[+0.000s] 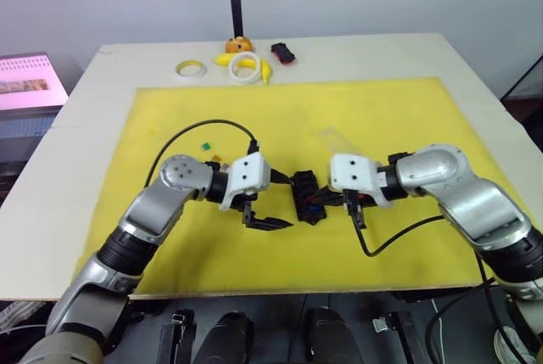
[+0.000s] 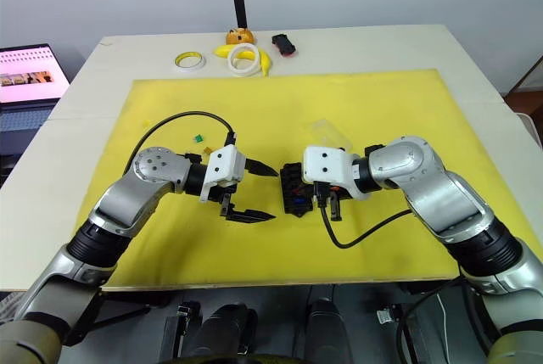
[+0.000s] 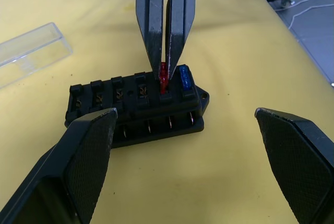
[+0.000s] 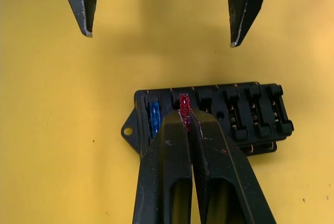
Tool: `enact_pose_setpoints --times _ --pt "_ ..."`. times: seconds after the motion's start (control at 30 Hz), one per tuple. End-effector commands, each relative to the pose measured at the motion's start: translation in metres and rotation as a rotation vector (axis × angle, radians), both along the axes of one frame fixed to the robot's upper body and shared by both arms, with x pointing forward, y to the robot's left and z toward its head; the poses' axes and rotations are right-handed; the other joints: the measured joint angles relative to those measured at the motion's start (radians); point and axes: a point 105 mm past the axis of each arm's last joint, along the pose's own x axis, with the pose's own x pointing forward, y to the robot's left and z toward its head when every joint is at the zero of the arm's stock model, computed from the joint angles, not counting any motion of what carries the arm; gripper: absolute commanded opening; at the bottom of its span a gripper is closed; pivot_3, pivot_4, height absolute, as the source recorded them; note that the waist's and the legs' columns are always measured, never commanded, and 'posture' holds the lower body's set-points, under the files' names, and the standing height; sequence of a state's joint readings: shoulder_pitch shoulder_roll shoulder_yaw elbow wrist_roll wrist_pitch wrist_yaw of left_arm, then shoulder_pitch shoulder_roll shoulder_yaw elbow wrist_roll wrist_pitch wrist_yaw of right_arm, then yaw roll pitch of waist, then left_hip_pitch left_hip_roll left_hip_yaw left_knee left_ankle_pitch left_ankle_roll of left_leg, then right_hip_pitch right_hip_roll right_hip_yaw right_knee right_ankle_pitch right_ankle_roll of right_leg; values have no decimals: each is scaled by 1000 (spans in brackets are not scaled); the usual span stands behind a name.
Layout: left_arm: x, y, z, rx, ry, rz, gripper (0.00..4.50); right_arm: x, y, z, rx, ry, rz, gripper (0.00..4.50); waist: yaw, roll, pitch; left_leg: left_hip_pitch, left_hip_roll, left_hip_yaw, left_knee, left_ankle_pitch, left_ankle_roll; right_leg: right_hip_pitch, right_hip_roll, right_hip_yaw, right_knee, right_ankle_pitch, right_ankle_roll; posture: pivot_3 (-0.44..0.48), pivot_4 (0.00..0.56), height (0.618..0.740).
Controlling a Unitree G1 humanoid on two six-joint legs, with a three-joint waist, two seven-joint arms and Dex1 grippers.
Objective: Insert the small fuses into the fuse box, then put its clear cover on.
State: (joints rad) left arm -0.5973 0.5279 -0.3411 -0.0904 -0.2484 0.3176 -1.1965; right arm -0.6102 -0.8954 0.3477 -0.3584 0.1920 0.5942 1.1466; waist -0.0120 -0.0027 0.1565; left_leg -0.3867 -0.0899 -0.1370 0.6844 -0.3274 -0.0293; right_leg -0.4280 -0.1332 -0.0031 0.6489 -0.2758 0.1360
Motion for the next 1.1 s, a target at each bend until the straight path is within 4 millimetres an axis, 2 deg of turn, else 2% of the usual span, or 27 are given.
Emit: enact_pose_setpoints --times 0.03,0.7,0.73,0.83,0.9,1.1 --pt "-1 -2 11 -15 -48 -16 4450 -1 3 6 6 -25 25 0 0 0 0 0 0 0 0 0 0 0 0 0 0 0 0 0 150 740" --pt "0 -3 11 -19 -50 -10 4450 3 2 5 -14 -21 40 0 -1 0 0 0 0 0 0 0 0 0 0 0 0 0 0 0 150 740" --pt "0 -3 11 -19 -50 -9 4500 3 3 7 -8 -22 41 710 -1 0 0 0 0 0 0 0 0 0 0 0 0 0 0 0 150 740" --pt "1 -1 12 -17 -55 -5 4500 3 4 24 35 -42 30 1933 -1 0 0 0 0 0 0 0 0 0 0 0 0 0 0 0 150 740" --pt "2 0 13 -19 -58 2 4500 2 6 31 74 -32 18 1933 -1 0 0 0 0 0 0 0 0 0 0 0 0 0 0 0 150 740" --pt "1 2 13 -17 -56 -2 4500 -4 5 35 133 -6 15 1933 2 0 0 0 0 0 0 0 0 0 0 0 0 0 0 0 150 740"
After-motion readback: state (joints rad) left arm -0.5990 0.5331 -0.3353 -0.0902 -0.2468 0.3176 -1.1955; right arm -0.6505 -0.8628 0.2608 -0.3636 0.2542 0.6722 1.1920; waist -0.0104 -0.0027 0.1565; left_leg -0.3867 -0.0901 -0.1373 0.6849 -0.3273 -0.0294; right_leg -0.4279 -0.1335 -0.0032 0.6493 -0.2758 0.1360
